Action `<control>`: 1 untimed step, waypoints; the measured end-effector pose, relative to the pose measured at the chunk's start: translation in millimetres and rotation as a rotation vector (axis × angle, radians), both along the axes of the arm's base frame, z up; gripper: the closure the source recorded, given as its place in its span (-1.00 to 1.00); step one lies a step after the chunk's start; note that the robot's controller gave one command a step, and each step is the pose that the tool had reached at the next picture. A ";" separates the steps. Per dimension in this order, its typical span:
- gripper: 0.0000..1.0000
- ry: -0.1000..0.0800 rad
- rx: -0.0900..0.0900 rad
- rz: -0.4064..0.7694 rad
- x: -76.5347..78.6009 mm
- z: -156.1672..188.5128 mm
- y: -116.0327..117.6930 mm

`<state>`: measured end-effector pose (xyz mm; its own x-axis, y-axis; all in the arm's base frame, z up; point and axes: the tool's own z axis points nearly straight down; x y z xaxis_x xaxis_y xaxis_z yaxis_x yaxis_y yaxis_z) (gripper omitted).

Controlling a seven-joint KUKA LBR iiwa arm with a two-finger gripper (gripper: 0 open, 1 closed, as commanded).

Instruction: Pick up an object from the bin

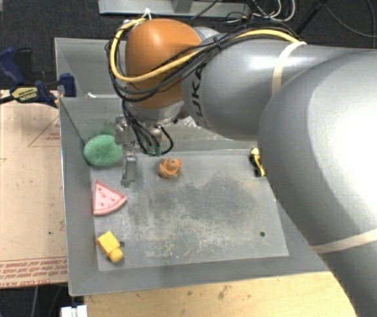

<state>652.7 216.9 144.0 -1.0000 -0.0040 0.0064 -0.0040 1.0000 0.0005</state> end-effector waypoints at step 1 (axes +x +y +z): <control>-1.00 -0.008 0.002 -0.003 1.9 5.7 -0.7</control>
Offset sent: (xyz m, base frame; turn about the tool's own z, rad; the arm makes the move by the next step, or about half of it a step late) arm -0.0015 0.0282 -0.0665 -0.1346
